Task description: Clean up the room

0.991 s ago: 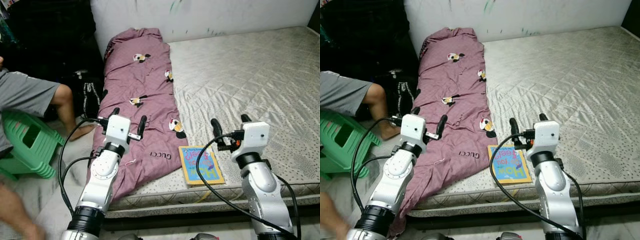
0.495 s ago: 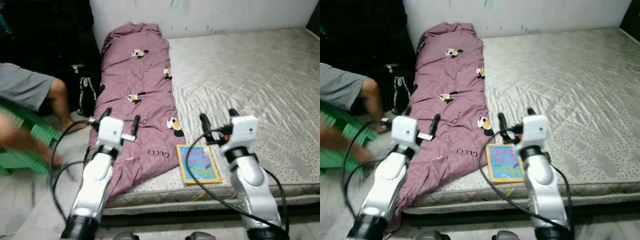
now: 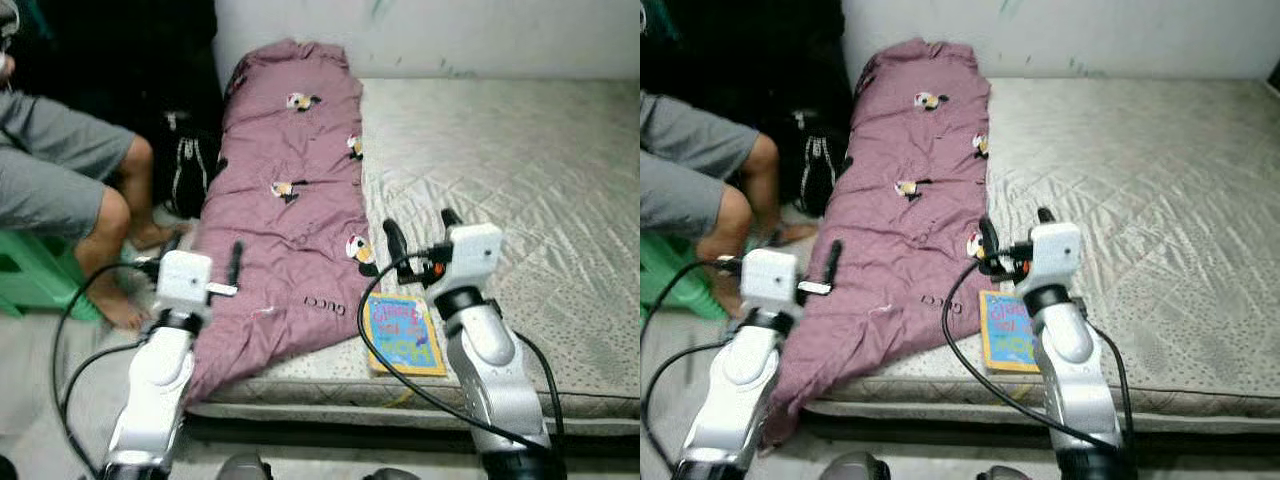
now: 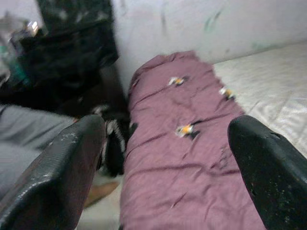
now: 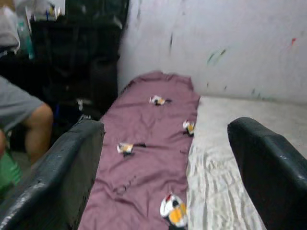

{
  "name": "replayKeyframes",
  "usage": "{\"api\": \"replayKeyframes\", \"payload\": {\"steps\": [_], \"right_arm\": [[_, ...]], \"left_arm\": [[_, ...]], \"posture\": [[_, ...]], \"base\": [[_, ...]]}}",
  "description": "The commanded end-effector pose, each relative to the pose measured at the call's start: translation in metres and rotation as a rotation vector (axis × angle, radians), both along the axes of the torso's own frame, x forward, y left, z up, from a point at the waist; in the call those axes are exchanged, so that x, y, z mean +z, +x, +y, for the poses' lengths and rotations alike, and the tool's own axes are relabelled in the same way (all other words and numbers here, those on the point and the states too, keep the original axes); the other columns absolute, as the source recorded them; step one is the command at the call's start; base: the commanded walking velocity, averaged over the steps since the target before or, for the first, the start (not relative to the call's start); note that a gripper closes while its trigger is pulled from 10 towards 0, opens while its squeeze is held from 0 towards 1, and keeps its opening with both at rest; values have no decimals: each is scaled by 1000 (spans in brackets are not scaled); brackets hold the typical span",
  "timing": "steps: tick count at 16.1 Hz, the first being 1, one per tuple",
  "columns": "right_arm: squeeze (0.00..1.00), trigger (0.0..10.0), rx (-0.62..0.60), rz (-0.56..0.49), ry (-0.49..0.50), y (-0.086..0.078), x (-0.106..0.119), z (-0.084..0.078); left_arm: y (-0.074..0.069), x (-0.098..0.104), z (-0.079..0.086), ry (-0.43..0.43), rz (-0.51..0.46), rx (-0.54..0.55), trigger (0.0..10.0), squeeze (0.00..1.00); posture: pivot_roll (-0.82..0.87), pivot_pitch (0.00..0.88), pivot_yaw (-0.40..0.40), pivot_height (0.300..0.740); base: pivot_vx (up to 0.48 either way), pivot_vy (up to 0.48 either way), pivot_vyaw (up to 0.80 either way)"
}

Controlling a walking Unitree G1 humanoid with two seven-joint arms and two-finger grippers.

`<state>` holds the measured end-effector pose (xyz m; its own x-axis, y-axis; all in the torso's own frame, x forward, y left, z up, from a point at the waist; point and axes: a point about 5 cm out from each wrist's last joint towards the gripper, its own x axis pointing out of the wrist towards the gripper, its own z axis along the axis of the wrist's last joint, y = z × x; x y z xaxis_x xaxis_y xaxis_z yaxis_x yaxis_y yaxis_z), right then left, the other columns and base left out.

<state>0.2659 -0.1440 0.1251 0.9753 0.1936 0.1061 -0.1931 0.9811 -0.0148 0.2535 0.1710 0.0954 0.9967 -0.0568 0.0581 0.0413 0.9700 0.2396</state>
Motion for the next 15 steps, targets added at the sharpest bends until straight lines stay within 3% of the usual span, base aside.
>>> {"api": "replayKeyframes", "payload": {"steps": [1,6,9,12,15], "right_arm": [[0,10000,-21,20,-18,-4,-5,-6],[0,10000,-237,81,-31,-37,-23,-40],[0,10000,-248,104,-27,-48,-28,-38],[0,10000,-236,100,-29,-42,-29,-37],[0,10000,-204,91,-40,-27,-25,-41]], "left_arm": [[-2,2,3,-3,0,28,10000,0],[7,1,-14,24,25,-81,10000,0],[6,-1,-10,25,42,-82,10000,0],[1,-7,-13,28,73,-99,10000,0],[-2,-5,-16,5,60,-64,10000,0]], "posture": [[59,0,-17,740],[-29,0,79,740],[-52,0,100,740],[-43,0,126,740],[8,0,51,740]], "base": [[0,0,0],[0,0,0],[0,0,0],[0,0,0],[0,0,0]]}}
